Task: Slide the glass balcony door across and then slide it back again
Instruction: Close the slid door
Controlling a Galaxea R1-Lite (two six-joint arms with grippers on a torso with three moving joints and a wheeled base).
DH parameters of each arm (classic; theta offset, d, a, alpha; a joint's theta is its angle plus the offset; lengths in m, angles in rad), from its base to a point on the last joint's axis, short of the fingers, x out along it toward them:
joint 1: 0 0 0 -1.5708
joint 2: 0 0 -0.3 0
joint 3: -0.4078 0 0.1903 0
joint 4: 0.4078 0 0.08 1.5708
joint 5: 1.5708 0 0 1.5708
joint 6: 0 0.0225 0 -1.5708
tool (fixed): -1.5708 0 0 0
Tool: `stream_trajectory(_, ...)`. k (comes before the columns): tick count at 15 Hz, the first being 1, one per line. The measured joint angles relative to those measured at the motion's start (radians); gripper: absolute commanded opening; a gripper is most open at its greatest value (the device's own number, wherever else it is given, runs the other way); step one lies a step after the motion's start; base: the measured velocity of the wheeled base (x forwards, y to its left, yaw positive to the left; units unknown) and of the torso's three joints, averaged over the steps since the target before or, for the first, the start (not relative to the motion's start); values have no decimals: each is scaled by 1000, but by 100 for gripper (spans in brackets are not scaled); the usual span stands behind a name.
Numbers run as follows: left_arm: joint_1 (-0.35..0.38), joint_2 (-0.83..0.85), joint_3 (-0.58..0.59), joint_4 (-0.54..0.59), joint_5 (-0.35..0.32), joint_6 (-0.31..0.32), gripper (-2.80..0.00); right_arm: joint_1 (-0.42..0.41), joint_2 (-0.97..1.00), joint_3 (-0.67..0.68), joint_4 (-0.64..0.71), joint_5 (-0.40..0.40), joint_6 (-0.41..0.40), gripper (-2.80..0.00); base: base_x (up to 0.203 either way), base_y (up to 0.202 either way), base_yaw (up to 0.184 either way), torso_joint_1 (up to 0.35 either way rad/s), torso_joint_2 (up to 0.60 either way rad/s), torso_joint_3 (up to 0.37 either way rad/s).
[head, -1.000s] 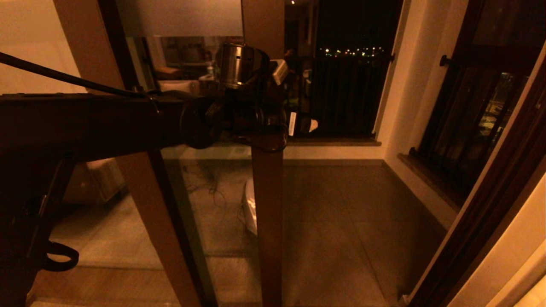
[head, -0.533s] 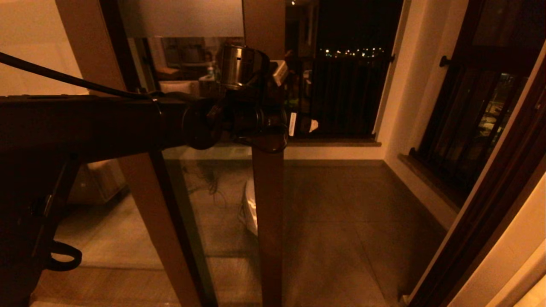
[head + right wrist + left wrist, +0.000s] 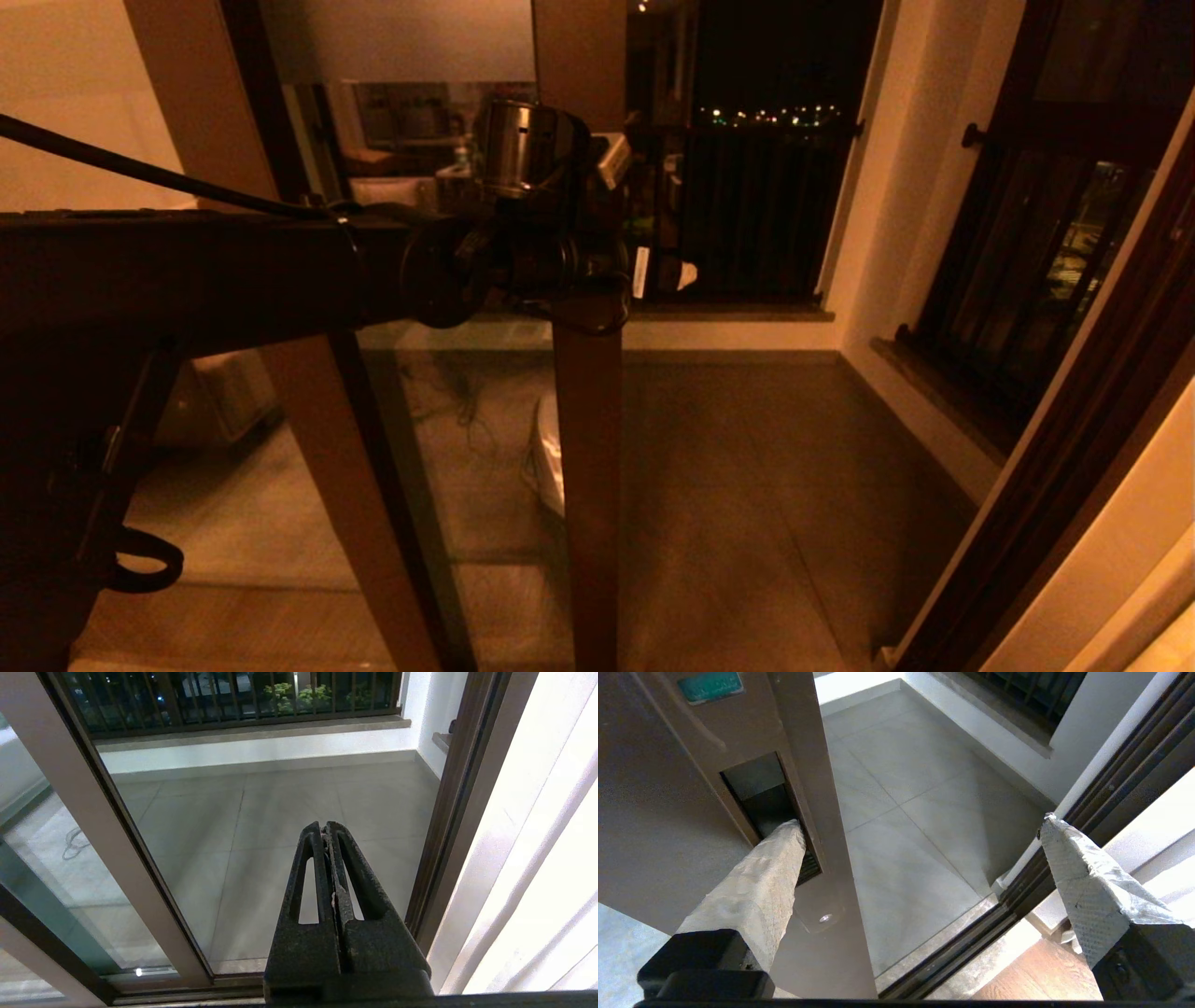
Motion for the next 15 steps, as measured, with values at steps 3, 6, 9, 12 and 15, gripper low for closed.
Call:
stream_trajectory(3,-12,0,0,-1,0,1,0,0,0,0,0,0,0,-280,0,0,0,0,0,0)
stream_trajectory(6,-21,2,-1,-2,0,0,0,0,0,0,0,0,0,-280,0,0,0,0,0,0)
stream_trajectory(9,-25,3,-1,-4,-2,1,0,0,0,0,0,0,0,-280,0,0,0,0,0,0)
stream_trajectory(12,-33,4,-1,-5,-4,1,0,0,0,0,0,0,0,-280,0,0,0,0,0,0)
stream_trajectory(15,-43,14,0,-47,-6,-1,0,0,0,0,0,0,0,-280,0,0,0,0,0,0)
